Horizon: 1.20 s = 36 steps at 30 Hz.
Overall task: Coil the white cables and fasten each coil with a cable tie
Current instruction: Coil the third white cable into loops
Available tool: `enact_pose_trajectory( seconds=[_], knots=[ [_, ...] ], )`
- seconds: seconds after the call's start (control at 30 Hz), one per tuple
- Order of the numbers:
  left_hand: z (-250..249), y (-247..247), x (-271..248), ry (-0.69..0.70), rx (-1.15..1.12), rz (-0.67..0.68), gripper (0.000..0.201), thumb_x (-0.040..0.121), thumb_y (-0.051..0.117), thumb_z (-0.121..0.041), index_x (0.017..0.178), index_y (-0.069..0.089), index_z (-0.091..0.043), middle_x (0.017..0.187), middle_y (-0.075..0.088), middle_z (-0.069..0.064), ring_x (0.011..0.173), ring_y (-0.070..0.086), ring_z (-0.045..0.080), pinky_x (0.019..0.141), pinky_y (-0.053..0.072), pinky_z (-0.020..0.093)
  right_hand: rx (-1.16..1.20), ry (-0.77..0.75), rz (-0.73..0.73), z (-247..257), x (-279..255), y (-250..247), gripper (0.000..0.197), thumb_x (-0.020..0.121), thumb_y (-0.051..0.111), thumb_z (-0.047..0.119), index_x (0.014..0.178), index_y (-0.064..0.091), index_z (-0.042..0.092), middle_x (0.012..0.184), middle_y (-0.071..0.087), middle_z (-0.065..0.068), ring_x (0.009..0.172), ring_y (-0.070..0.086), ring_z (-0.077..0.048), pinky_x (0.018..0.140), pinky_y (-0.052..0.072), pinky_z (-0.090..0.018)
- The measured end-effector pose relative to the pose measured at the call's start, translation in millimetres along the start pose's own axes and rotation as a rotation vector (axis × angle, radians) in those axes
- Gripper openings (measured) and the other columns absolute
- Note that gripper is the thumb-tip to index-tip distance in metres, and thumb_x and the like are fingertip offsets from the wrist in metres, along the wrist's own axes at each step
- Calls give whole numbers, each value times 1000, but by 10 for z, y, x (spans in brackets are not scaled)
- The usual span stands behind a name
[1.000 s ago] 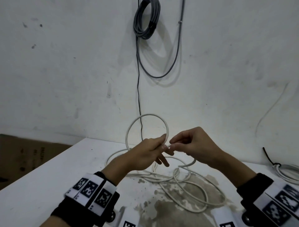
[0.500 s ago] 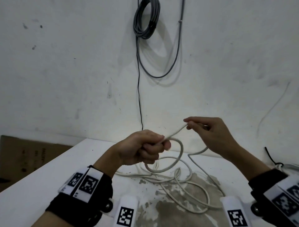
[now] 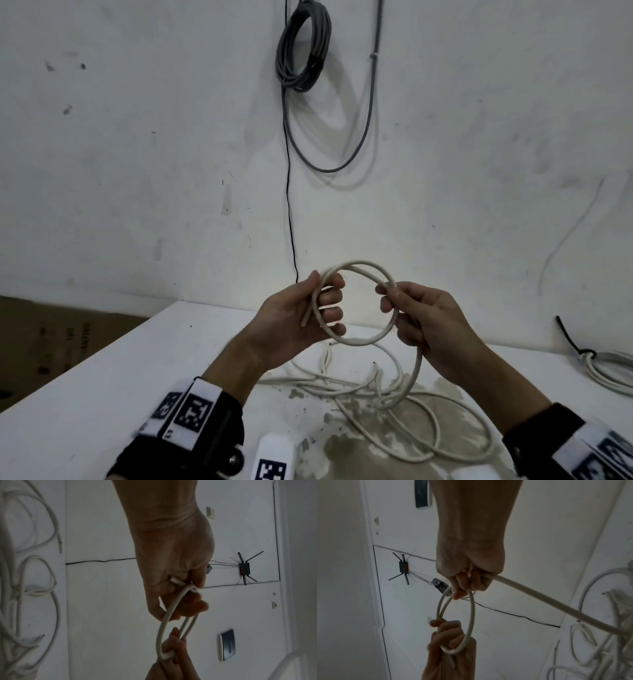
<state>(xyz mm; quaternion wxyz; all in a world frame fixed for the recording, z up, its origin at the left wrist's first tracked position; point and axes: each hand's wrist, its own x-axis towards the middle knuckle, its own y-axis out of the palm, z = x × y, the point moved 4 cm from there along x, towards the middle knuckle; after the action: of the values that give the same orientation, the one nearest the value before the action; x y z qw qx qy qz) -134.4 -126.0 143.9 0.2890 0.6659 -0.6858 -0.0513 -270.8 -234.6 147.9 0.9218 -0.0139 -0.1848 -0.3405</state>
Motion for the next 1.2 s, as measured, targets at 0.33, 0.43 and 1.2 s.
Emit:
enact_pose_trajectory(
  seconds=[0.33, 0.43, 1.2],
  knots=[
    [56, -41, -29, -80, -104, 25, 28, 86, 37, -10, 93, 64, -4, 71, 53, -4, 32, 24, 3, 38, 40, 18, 43, 94, 1, 44, 27, -63, 17, 90, 51, 3, 91, 67, 3, 71, 66, -9, 34, 22, -4, 37, 20, -13],
    [97, -65, -17, -136, -230, 161, 24, 85, 49, -8, 104, 62, -1, 80, 57, -2, 36, 24, 5, 36, 33, 15, -34, 56, 28, 50, 21, -56, 23, 86, 51, -9, 98, 67, 3, 86, 73, -14, 37, 23, -6, 38, 22, -14],
    [175, -103, -16, 22, 38, 26, 41, 79, 42, 8, 111, 66, 0, 104, 71, 7, 114, 61, 25, 89, 52, 49, -382, -188, -7, 58, 16, -48, 23, 92, 54, 7, 96, 72, 20, 60, 55, -5, 39, 34, -11, 39, 31, -17]
  ],
)
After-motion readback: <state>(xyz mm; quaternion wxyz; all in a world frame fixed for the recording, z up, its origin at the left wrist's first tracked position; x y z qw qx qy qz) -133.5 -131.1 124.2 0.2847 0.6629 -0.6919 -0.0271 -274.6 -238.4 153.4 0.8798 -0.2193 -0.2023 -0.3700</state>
